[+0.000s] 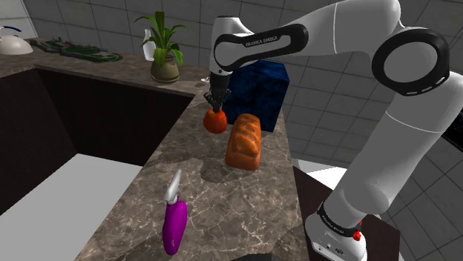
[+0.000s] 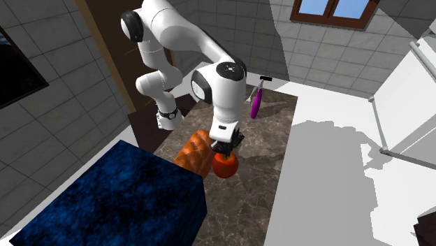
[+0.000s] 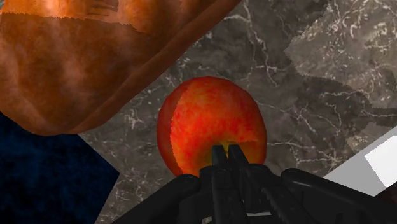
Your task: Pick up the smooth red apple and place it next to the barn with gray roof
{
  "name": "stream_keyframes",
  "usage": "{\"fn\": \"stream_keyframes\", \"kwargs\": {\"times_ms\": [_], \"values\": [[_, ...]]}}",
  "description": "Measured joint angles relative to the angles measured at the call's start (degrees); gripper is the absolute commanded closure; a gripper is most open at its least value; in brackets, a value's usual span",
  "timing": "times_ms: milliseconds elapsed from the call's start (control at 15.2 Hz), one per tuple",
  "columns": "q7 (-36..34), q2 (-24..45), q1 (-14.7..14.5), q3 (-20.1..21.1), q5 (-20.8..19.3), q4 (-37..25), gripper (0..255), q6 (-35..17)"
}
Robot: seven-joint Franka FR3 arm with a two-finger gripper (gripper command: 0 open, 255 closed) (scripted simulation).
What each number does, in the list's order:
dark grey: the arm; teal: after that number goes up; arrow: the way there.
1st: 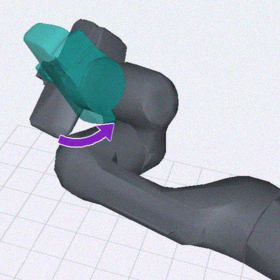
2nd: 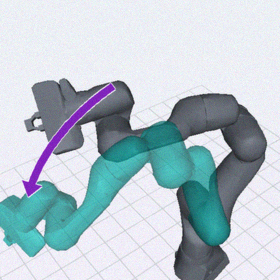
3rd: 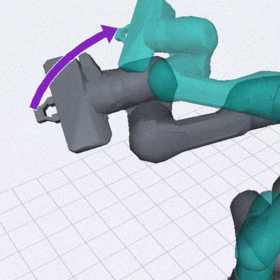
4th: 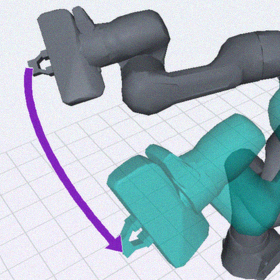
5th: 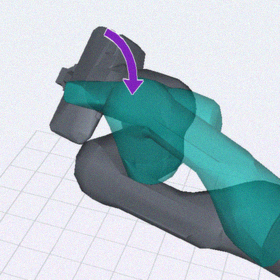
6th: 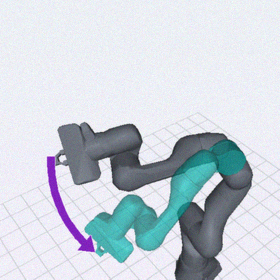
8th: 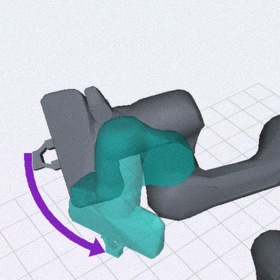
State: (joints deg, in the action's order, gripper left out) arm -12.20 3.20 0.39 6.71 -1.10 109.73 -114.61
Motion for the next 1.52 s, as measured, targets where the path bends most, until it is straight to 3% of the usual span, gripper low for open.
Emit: {"fn": "stream_keyframes", "kwargs": {"times_ms": [1518], "values": [[0.36, -0.86, 0.02, -0.01, 0.19, -16.62, 255, 17.48]]}}
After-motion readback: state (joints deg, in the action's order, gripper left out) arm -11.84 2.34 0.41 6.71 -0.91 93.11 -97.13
